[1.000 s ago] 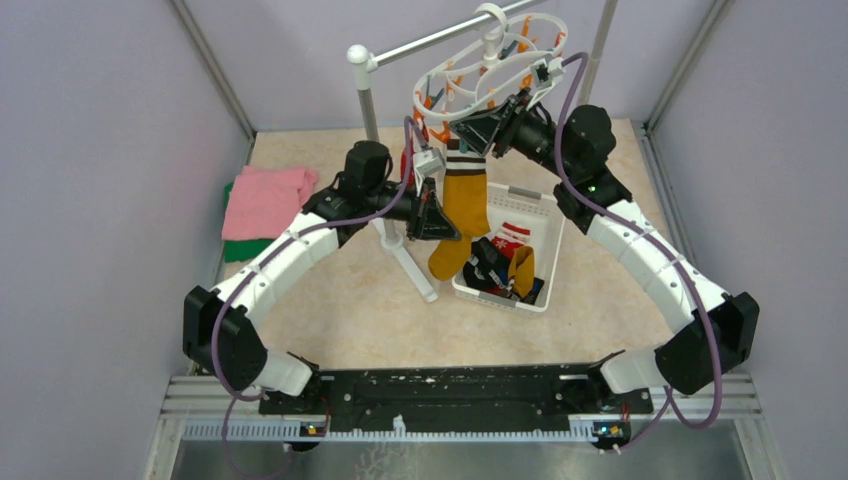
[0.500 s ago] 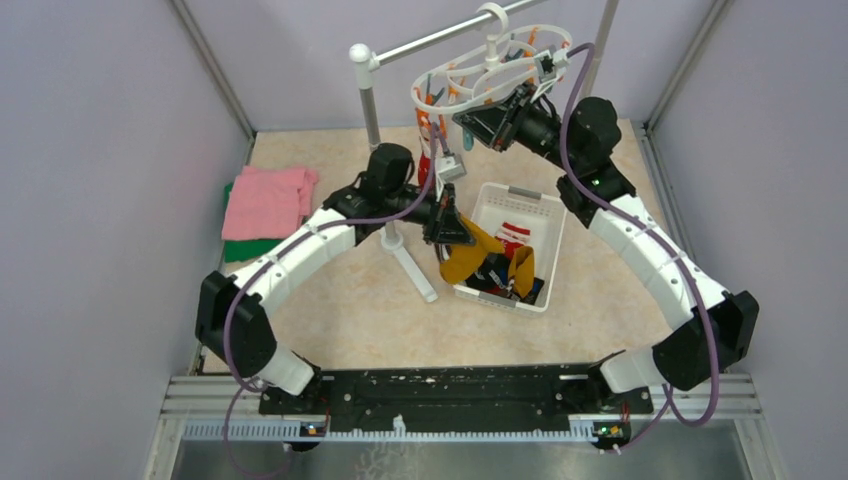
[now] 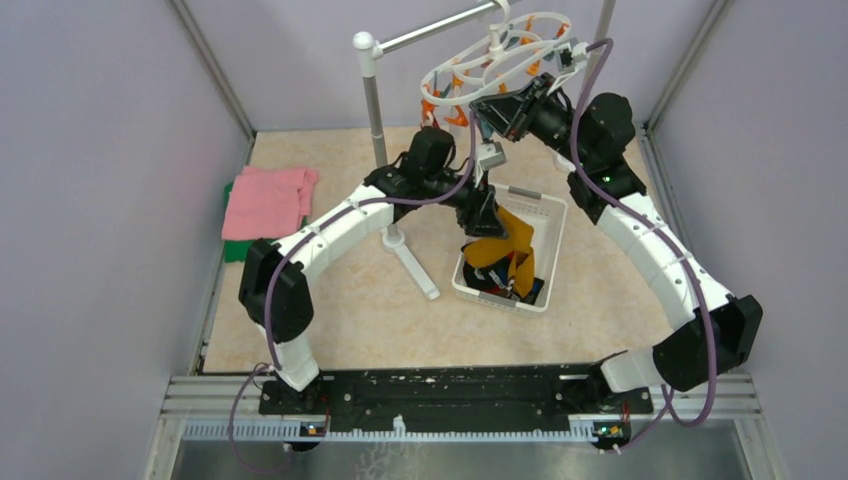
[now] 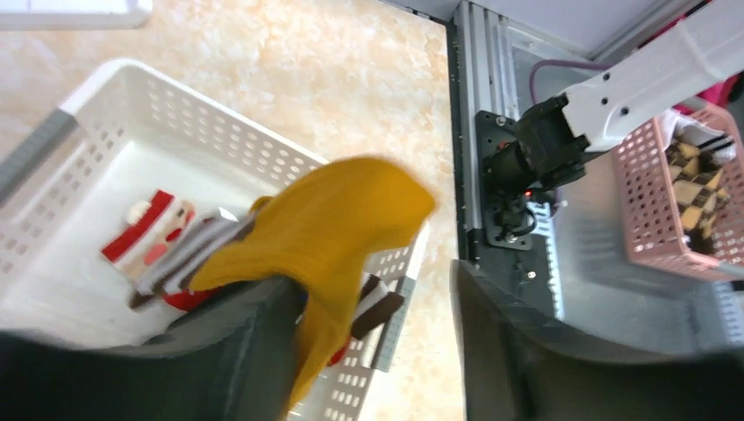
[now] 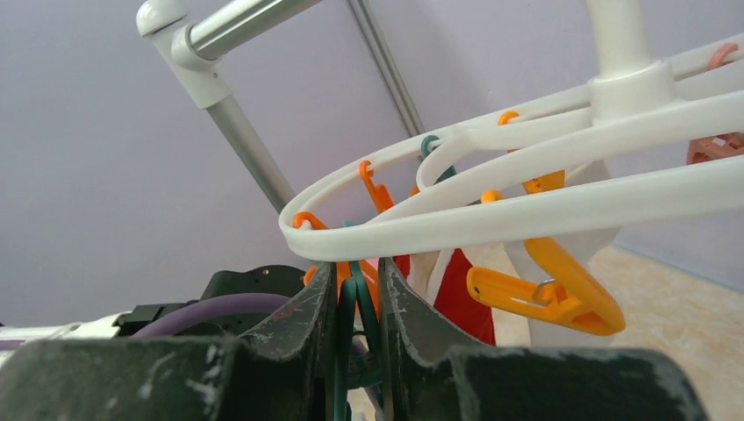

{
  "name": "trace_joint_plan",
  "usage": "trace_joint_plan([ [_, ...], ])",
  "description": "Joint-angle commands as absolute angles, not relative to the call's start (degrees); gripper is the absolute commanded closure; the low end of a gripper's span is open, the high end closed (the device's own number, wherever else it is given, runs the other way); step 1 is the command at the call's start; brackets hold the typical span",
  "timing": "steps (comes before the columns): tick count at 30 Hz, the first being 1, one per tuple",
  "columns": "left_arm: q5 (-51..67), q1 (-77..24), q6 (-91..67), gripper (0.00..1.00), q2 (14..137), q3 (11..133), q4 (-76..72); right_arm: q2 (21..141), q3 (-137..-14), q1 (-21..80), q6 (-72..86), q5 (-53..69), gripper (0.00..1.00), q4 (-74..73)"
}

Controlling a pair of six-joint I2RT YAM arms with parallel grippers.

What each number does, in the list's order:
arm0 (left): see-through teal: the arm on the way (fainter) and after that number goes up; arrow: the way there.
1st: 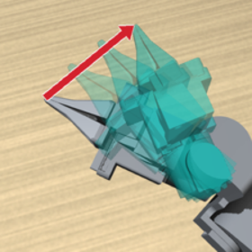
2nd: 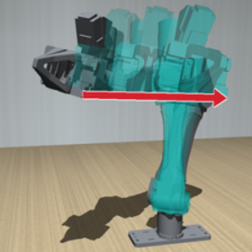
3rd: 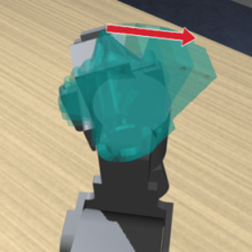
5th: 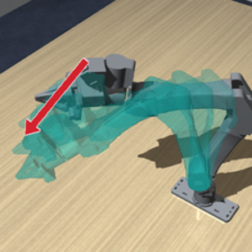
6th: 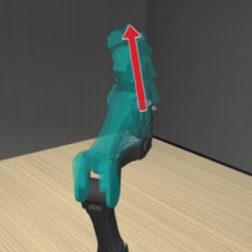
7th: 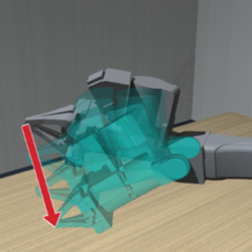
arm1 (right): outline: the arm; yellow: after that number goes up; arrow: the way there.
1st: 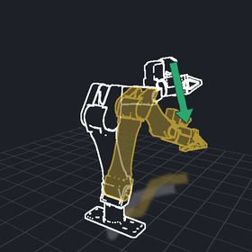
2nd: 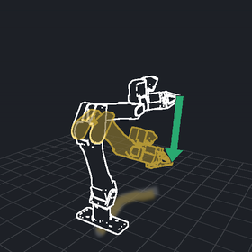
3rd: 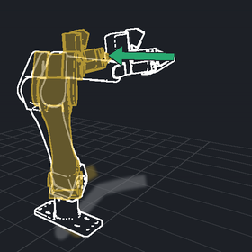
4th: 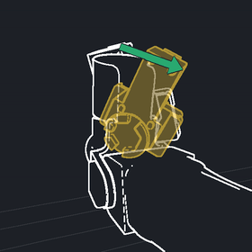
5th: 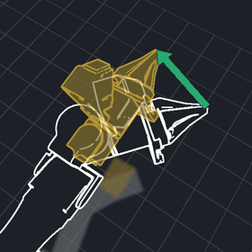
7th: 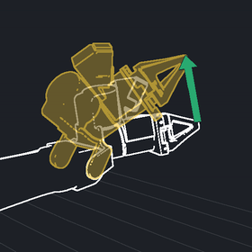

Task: Remove the socks clipped to the hanger

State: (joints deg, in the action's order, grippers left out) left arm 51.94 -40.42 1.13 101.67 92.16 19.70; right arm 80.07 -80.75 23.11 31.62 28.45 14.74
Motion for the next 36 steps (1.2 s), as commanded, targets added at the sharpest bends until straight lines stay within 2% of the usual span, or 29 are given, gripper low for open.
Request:
trace_joint_plan([
  [1,51.86,-42.45,4.79,0.06,100.58,91.78,17.16,79.97,-82.11,24.24,32.70,30.23,0.95,12.53],
  [2,51.37,-42.45,5.49,0.02,99.31,89.31,17.27,79.92,-82.10,24.24,32.70,30.23,0.95,12.42],
  [3,50.85,-42.45,6.01,0.01,97.80,87.04,17.45,79.83,-82.06,24.20,32.63,30.23,0.96,12.31],
  [11,46.86,-41.88,13.85,0.01,85.70,78.39,29.44,79.09,-81.20,23.97,32.08,29.89,0.96,11.52],
  [20,36.19,-35.19,11.38,0.01,75.28,72.33,31.50,75.97,-79.29,22.96,30.78,29.45,0.97,8.23],
  [24,32.25,-34.17,10.97,0.01,75.84,74.37,29.46,72.81,-76.88,20.78,29.79,29.27,0.97,6.21],
  [36,34.81,-31.48,6.42,0.01,84.44,80.85,20.35,69.43,-75.56,14.36,28.60,28.80,0.97,2.57],
])
